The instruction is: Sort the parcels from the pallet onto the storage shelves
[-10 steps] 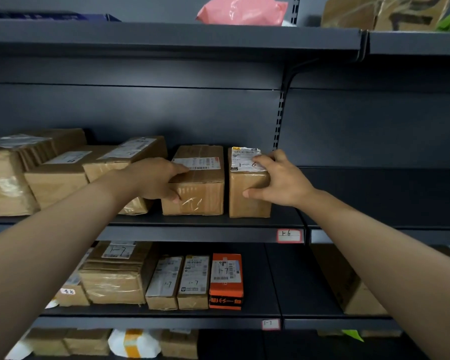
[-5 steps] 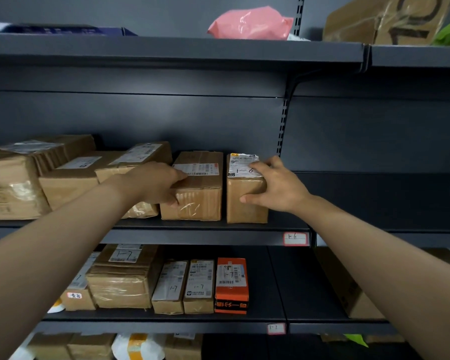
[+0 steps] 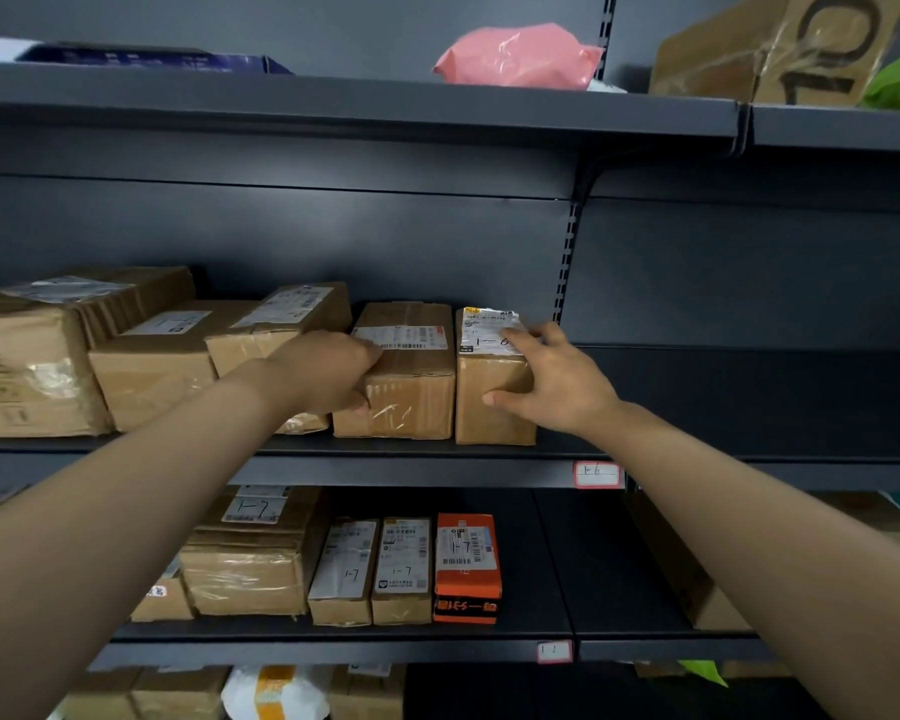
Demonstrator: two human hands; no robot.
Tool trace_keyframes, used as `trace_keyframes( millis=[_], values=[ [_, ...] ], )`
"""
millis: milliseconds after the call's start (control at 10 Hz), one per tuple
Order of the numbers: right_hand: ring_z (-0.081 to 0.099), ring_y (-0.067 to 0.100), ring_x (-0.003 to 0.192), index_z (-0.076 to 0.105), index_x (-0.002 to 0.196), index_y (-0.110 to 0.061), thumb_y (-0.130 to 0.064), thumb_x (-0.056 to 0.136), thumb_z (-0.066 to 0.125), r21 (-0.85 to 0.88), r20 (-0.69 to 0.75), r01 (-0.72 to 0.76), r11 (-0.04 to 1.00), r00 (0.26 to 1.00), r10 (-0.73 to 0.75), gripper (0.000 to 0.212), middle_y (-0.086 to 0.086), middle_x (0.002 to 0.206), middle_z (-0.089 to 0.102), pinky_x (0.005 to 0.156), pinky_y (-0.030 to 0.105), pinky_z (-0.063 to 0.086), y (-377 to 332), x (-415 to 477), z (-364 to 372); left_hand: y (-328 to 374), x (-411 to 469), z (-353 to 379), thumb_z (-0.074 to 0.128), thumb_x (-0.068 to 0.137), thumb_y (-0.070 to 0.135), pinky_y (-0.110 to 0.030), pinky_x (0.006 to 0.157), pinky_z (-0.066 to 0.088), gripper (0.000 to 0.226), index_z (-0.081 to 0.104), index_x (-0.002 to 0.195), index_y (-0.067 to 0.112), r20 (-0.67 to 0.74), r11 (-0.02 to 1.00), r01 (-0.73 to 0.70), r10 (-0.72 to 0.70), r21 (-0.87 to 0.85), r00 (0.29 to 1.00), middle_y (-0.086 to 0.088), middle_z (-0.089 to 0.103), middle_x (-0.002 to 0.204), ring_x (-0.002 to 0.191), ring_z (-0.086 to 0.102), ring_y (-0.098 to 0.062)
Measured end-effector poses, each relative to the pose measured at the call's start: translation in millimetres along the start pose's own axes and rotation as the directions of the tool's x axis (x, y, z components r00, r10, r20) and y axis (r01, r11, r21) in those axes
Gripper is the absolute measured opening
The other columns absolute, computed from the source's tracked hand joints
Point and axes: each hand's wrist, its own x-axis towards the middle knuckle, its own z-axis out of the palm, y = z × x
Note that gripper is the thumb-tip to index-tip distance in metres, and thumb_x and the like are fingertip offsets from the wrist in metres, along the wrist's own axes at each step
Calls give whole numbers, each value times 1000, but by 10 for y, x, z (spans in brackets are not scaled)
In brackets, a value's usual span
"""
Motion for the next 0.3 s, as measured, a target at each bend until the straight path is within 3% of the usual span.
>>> trace_keyframes(
  millis=[100, 300],
  values=[
    [40, 29, 135, 18, 154, -28, -52, 82, 69, -21, 11, -28, 999, 1000, 28, 91, 4, 156, 24, 102, 42, 46, -35, -56, 15, 24, -40, 49, 66, 86, 32, -36, 85, 51, 47, 50, 127, 15, -31, 1000, 13, -12, 12, 999, -3, 60, 122, 103, 59, -22],
    [9, 29, 150, 8, 156, -21, -45, 87, 67, -177, -98, -25, 984, 995, 8, 94, 10, 163, 8, 119, 41, 14, -114, -242, 35, 108, -237, 136, 61, 91, 29, -33, 107, 39, 71, 27, 149, 7, -117, 999, 32, -27, 41, 993, -10, 39, 149, 133, 42, -25]
  ],
)
